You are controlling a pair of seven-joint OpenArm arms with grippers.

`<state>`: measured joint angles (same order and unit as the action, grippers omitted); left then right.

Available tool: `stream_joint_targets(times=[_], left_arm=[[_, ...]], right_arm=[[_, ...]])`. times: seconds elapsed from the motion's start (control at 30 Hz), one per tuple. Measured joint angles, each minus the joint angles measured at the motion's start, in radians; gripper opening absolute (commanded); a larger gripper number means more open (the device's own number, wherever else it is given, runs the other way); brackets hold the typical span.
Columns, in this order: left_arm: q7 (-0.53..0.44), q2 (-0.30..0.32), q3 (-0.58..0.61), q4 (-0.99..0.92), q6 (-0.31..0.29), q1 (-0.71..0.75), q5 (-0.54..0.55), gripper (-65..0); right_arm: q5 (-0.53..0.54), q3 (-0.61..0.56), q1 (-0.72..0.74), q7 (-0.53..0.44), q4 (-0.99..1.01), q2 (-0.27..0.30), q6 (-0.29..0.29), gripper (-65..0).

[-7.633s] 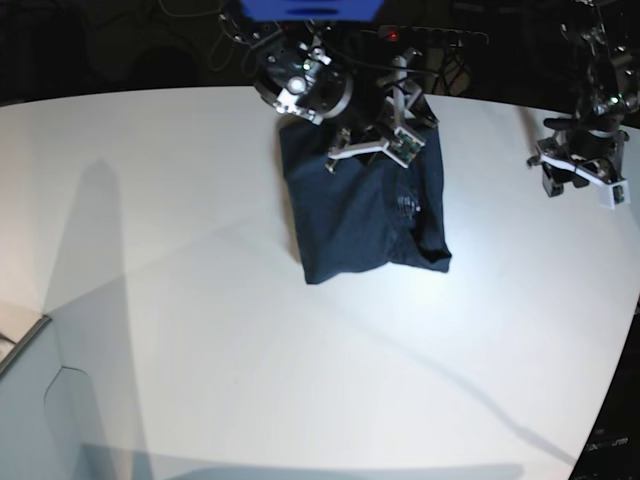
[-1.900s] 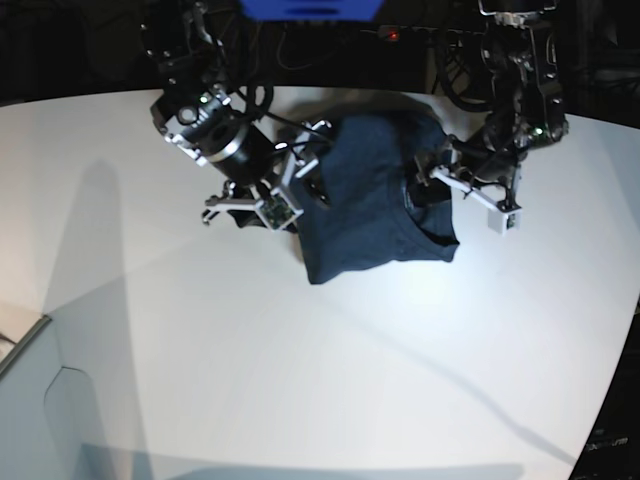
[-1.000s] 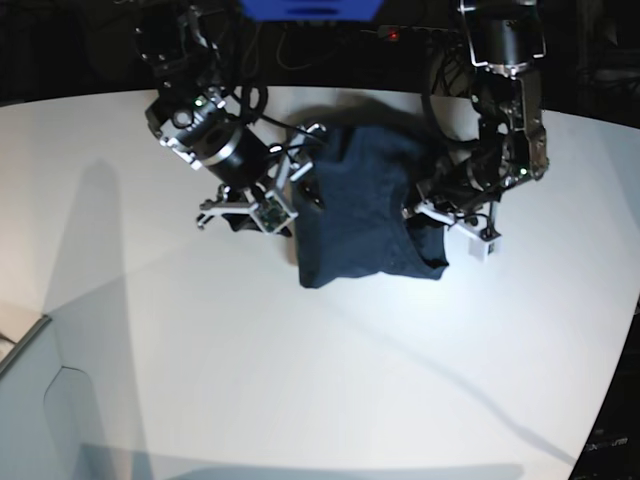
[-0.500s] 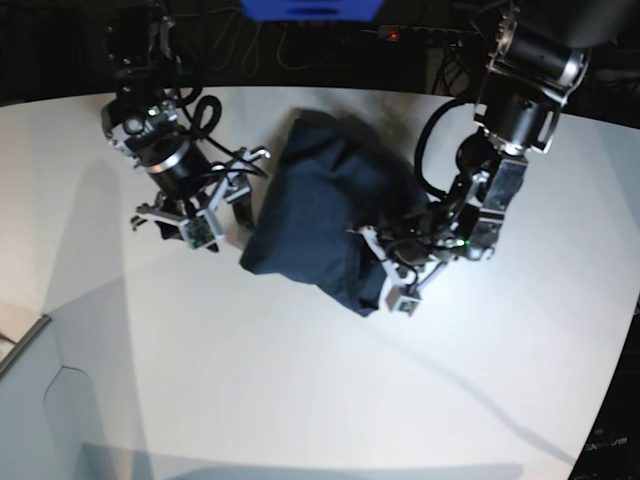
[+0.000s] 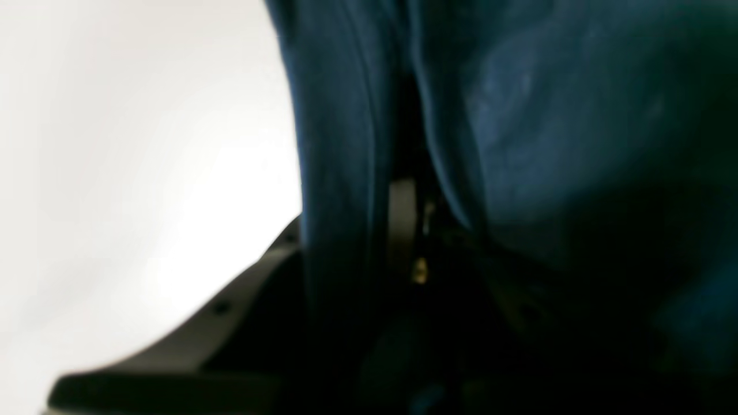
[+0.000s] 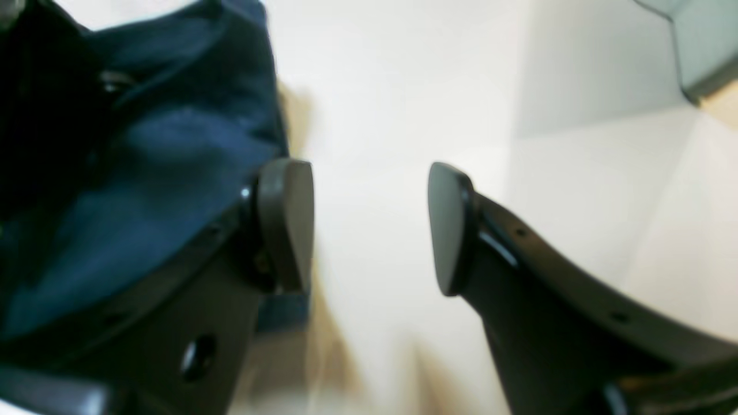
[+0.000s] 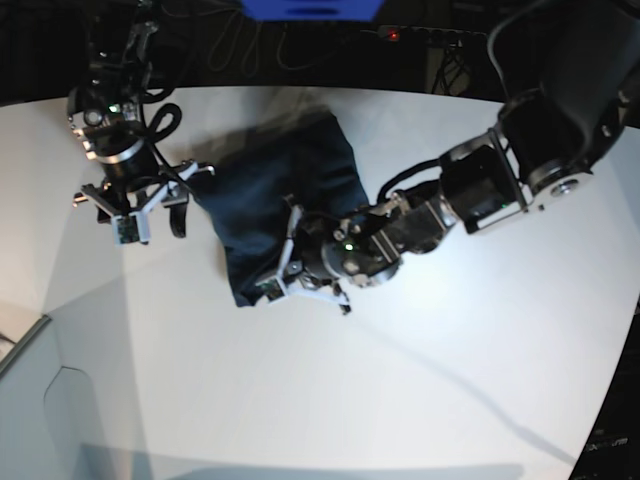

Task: Layout the t-shirt on the table in an organized manner, then fold the t-shirt properly
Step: 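Drag the stack with the left gripper toward the right gripper and release, then withdraw the left gripper and tuck the stack edge with the right gripper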

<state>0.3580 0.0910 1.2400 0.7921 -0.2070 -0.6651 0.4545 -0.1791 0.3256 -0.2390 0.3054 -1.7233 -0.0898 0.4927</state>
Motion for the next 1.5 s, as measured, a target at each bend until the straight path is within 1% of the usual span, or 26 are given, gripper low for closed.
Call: stream_joint_targets(times=[0.07, 0.1, 0.17, 0.27, 0.37, 0.4, 0.5, 0.63, 0.77, 0.83, 0.87, 0.93, 1.0, 1.17, 1.2, 1.23, 1.27, 1.33, 1.37, 1.43, 1.5], left_arm=[[0.004, -0.032, 0.021, -0.003, -0.003, -0.003, -0.010, -64.6], [0.005, -0.047, 0.029, -0.003, -0.014, -0.003, -0.050, -64.5], [0.019, -0.084, 0.032, -0.006, -0.013, -0.003, -0.155, -64.5], [0.010, -0.133, 0.032, -0.007, -0.017, -0.003, -0.295, -64.5], [0.004, -0.154, 0.032, -0.029, -0.018, -0.003, -0.347, -63.7], [0.005, -0.155, 0.032, -0.042, -0.018, -0.003, -0.350, -62.0], [0.009, -0.146, 0.032, -0.054, -0.018, -0.003, -0.354, -53.4], [0.048, -0.145, 0.026, -0.051, -0.011, -0.003, -0.359, -43.1], [0.060, -0.150, -0.062, -0.051, -0.015, 0.000, -0.360, -35.6], [0.063, -0.149, -0.106, -0.046, -0.015, -0.001, -0.364, -32.9], [0.072, -0.143, -0.123, -0.028, -0.014, -0.003, -0.364, -31.8], [0.079, -0.130, -0.159, 0.026, -0.015, -0.002, -0.363, -31.4], [0.061, -0.114, -0.204, 0.082, -0.015, -0.002, -0.360, -31.4], [0.071, -0.045, -0.330, 0.186, -0.017, 0.001, -0.357, -31.4], [0.082, -0.024, -0.359, 0.212, -0.017, 0.006, -0.351, -31.4], [0.111, -0.003, -0.394, 0.248, -0.017, 0.017, -0.353, -31.4], [0.150, 0.016, -0.439, 0.286, -0.005, 0.036, -0.364, -31.4], [0.212, 0.055, -0.533, 0.374, -0.014, 0.085, -0.357, -31.4], [0.223, 0.076, -0.583, 0.422, -0.015, 0.119, -0.348, -31.4], [0.285, 0.114, -0.685, 0.514, -0.013, 0.186, -0.362, -31.4], [0.314, 0.153, -0.813, 0.600, -0.006, 0.274, -0.364, -31.4]], right_arm=[[-0.001, 0.029, -0.009, -0.003, 0.000, -0.007, 0.000, -34.0], [-0.002, 0.033, -0.017, -0.002, 0.000, -0.007, 0.000, -34.0], [-0.004, 0.032, -0.031, 0.000, 0.000, -0.009, 0.000, -34.0], [-0.003, 0.032, -0.043, -0.002, 0.000, -0.010, 0.000, -34.0], [-0.003, 0.032, -0.056, -0.004, -0.024, -0.010, 0.000, -34.0], [-0.004, 0.032, -0.062, -0.003, -0.034, -0.010, 0.000, -34.0], [-0.004, 0.032, -0.073, -0.002, -0.053, -0.010, 0.000, -34.0], [-0.004, 0.032, -0.072, -0.003, -0.062, -0.011, 0.000, -34.0], [-0.004, 0.032, -0.073, -0.003, -0.062, -0.014, 0.000, -34.0], [-0.003, 0.032, -0.073, -0.003, -0.062, -0.016, 0.000, -34.0], [-0.004, 0.032, -0.073, -0.002, -0.062, -0.018, 0.000, -34.0], [-0.004, 0.031, -0.073, -0.002, -0.062, -0.018, 0.000, -34.0], [-0.003, 0.032, -0.075, -0.002, -0.062, -0.019, 0.000, -34.0], [-0.004, 0.028, -0.074, -0.002, -0.063, -0.022, 0.000, -34.2], [-0.004, 0.027, -0.075, -0.002, -0.063, -0.032, 0.000, -34.2], [-0.004, 0.027, -0.075, -0.003, -0.063, -0.045, 0.000, -34.2], [-0.003, 0.023, -0.076, -0.002, -0.063, -0.051, 0.000, -34.6], [-0.003, 0.023, -0.075, -0.003, -0.063, -0.056, 0.000, -37.1], [-0.003, 0.023, -0.074, -0.002, -0.063, -0.058, 0.000, -39.3], [-0.004, 0.005, -0.077, -0.003, -0.063, -0.058, 0.000, -43.7], [-0.002, -0.020, -0.089, -0.001, -0.063, -0.064, 0.000, -49.3]])
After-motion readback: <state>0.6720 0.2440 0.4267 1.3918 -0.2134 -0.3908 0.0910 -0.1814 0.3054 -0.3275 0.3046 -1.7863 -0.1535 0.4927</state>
